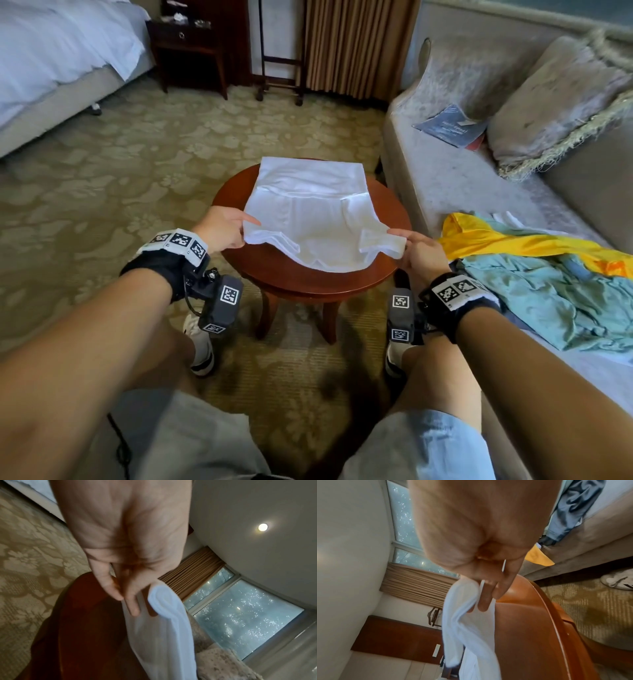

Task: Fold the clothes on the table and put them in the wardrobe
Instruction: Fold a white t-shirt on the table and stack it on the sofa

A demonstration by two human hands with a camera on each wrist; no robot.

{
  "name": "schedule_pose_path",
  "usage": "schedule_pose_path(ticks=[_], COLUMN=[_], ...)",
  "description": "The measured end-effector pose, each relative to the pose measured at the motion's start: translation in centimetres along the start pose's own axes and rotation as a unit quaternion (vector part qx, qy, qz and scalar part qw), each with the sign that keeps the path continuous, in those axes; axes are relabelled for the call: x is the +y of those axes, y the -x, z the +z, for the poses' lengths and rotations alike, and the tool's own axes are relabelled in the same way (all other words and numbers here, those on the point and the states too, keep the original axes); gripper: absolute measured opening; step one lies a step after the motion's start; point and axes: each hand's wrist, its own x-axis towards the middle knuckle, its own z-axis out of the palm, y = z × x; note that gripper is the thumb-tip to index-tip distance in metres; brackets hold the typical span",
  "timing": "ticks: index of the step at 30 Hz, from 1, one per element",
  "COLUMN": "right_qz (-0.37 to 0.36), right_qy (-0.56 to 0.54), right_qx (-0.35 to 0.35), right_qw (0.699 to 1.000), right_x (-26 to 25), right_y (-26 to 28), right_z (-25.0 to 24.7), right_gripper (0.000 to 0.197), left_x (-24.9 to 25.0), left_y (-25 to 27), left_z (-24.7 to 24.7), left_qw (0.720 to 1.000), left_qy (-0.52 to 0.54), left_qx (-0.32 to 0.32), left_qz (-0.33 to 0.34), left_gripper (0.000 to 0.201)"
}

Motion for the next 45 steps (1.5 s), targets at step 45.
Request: schedule_pose_path(ticks=[45], right_qz=[0.028], right_qy=[0.184], right_qx=[0.075], right_qw=[0.98], right_x=[-2.6], right_y=[-21.8], right_z=[7.1], right_gripper=[0.015], left_x=[-1.6], left_y=[-23.8], left_z=[0.7], left_qw=[0.984], left_qy=[0.106], left_qx=[0.117], left_qz=[-0.088], left_gripper=[0.017])
